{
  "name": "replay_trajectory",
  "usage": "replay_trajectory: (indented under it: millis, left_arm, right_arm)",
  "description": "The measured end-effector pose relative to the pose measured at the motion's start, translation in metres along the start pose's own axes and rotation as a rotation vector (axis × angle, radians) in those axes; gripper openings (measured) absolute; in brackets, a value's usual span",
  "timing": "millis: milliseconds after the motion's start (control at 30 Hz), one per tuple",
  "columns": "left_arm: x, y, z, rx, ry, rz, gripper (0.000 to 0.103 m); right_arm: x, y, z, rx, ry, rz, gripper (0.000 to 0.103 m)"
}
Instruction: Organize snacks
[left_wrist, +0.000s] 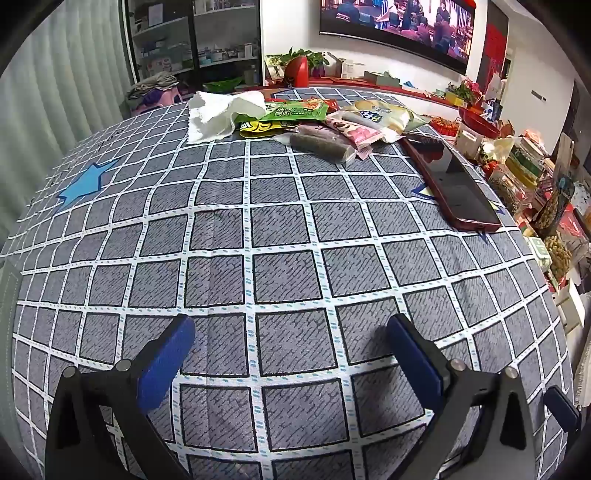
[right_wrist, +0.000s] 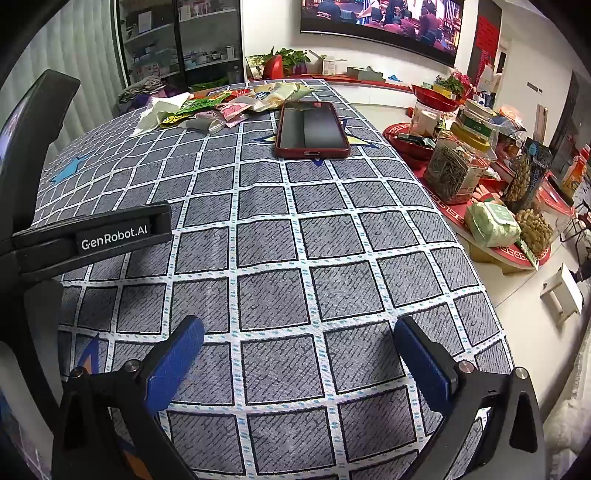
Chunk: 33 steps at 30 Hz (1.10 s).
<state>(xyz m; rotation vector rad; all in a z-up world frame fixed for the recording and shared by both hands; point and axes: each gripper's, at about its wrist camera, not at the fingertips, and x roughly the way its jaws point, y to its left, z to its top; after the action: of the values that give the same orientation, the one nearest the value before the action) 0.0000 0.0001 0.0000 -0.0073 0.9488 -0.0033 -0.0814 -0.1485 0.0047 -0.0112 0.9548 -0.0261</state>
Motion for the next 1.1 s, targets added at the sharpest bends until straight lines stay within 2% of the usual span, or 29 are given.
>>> replay_trajectory:
  millis: [1100]
  left_arm:
    - [0.0001, -0.0047, 0.0025, 0.004, 0.001, -0.007, 0.103]
  right_arm:
    - [-0.0008, 0.0003, -0.0002, 0.0, 0.0, -0.001, 0.103]
